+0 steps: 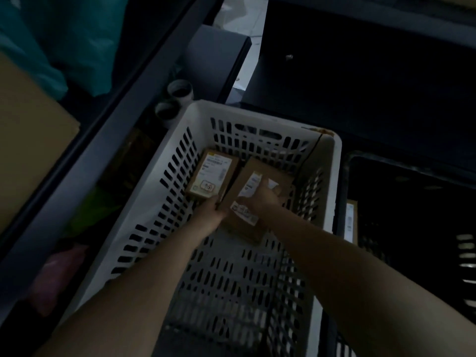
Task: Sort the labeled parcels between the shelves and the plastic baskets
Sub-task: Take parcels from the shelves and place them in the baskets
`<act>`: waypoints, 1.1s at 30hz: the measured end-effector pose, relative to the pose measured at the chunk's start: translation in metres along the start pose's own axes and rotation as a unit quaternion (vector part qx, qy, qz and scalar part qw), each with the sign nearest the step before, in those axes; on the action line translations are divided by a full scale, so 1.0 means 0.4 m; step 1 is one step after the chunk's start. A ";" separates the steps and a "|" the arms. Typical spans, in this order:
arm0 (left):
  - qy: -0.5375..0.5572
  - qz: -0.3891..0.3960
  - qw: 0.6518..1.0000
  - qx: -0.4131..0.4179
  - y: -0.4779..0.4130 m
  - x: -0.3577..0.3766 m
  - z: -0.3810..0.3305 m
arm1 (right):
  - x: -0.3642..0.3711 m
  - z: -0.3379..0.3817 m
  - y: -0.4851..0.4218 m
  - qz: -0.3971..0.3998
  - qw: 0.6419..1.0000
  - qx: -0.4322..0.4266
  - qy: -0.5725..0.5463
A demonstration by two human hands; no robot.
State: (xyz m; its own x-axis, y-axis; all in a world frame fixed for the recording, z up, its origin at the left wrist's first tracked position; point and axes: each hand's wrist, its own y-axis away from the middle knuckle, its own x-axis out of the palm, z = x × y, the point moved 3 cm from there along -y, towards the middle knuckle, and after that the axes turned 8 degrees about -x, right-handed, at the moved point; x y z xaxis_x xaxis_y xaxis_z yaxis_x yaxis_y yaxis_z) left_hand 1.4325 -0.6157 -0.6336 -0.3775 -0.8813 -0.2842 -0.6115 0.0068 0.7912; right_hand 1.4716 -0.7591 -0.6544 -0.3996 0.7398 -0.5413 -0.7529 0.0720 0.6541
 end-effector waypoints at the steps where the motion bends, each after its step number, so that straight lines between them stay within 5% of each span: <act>1: 0.005 0.000 1.000 0.005 -0.006 0.000 0.001 | -0.004 -0.004 -0.010 -0.016 1.000 0.017 -0.003; 6: 0.005 0.004 1.000 0.020 -0.054 0.004 -0.006 | -0.001 -0.044 -0.075 -0.085 0.984 0.107 -0.115; 12: -0.016 0.017 1.000 -0.006 -0.104 0.040 -0.034 | 0.046 -0.119 -0.145 -0.144 0.922 0.185 -0.308; 22: 0.052 -0.022 0.998 -0.015 -0.019 -0.001 -0.099 | 0.000 -0.039 -0.047 -0.173 0.896 0.157 -0.377; 25: 0.105 -0.049 0.993 0.015 0.037 -0.013 -0.121 | -0.074 0.017 0.059 -0.185 0.925 0.116 -0.311; 29: 0.139 -0.072 0.988 -0.001 0.124 -0.029 -0.119 | -0.149 0.106 0.172 -0.149 0.985 -0.015 -0.085; 33: 0.241 -0.037 0.967 -0.071 0.170 -0.030 -0.087 | -0.187 0.182 0.204 -0.096 0.978 -0.115 0.144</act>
State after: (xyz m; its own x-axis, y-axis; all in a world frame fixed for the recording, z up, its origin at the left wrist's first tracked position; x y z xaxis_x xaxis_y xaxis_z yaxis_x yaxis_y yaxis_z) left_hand 1.4195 -0.6210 -0.5576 0.0532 -0.9950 -0.0845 -0.5097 -0.0998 0.8545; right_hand 1.4780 -0.7597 -0.5220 -0.3447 0.5065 -0.7904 -0.9133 0.0137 0.4071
